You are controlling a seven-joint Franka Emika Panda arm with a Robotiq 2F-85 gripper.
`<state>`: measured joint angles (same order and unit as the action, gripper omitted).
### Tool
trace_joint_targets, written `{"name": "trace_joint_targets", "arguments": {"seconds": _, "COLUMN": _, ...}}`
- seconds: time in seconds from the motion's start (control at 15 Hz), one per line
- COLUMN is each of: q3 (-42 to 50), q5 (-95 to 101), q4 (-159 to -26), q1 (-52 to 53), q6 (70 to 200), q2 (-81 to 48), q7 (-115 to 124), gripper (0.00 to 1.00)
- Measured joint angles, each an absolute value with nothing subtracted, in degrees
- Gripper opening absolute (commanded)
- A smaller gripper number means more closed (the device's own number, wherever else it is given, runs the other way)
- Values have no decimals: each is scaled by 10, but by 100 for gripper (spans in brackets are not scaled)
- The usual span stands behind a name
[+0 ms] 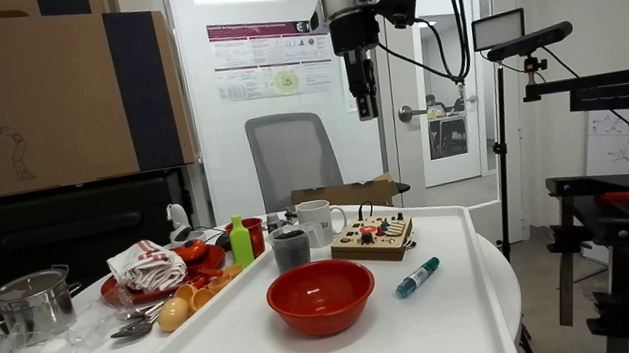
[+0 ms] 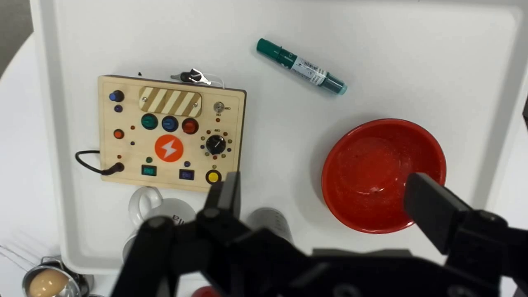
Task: Press down on the yellow button
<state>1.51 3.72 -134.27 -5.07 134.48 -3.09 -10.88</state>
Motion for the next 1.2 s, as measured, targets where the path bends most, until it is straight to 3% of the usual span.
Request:
{"name": "trace_joint_targets", "arguments": {"seconds": 0.8, "q3": 43, "q5": 9, "q4": -1265, "q1": -88, "q6": 1378, "q2": -125, "q7": -225, "gripper": 100}}
{"name": "trace_joint_targets", "arguments": {"seconds": 0.87, "q3": 43, "q5": 9, "q4": -1249, "q1": -95, "q6": 1378, "q2": -142, "q7": -244, "gripper": 78}}
{"name": "trace_joint_targets", "arguments": {"seconds": 1.2, "q3": 39, "q5": 9, "q4": -1185, "q1": -117, "q6": 1375, "q2": -212, "q7": -297, "gripper": 44}}
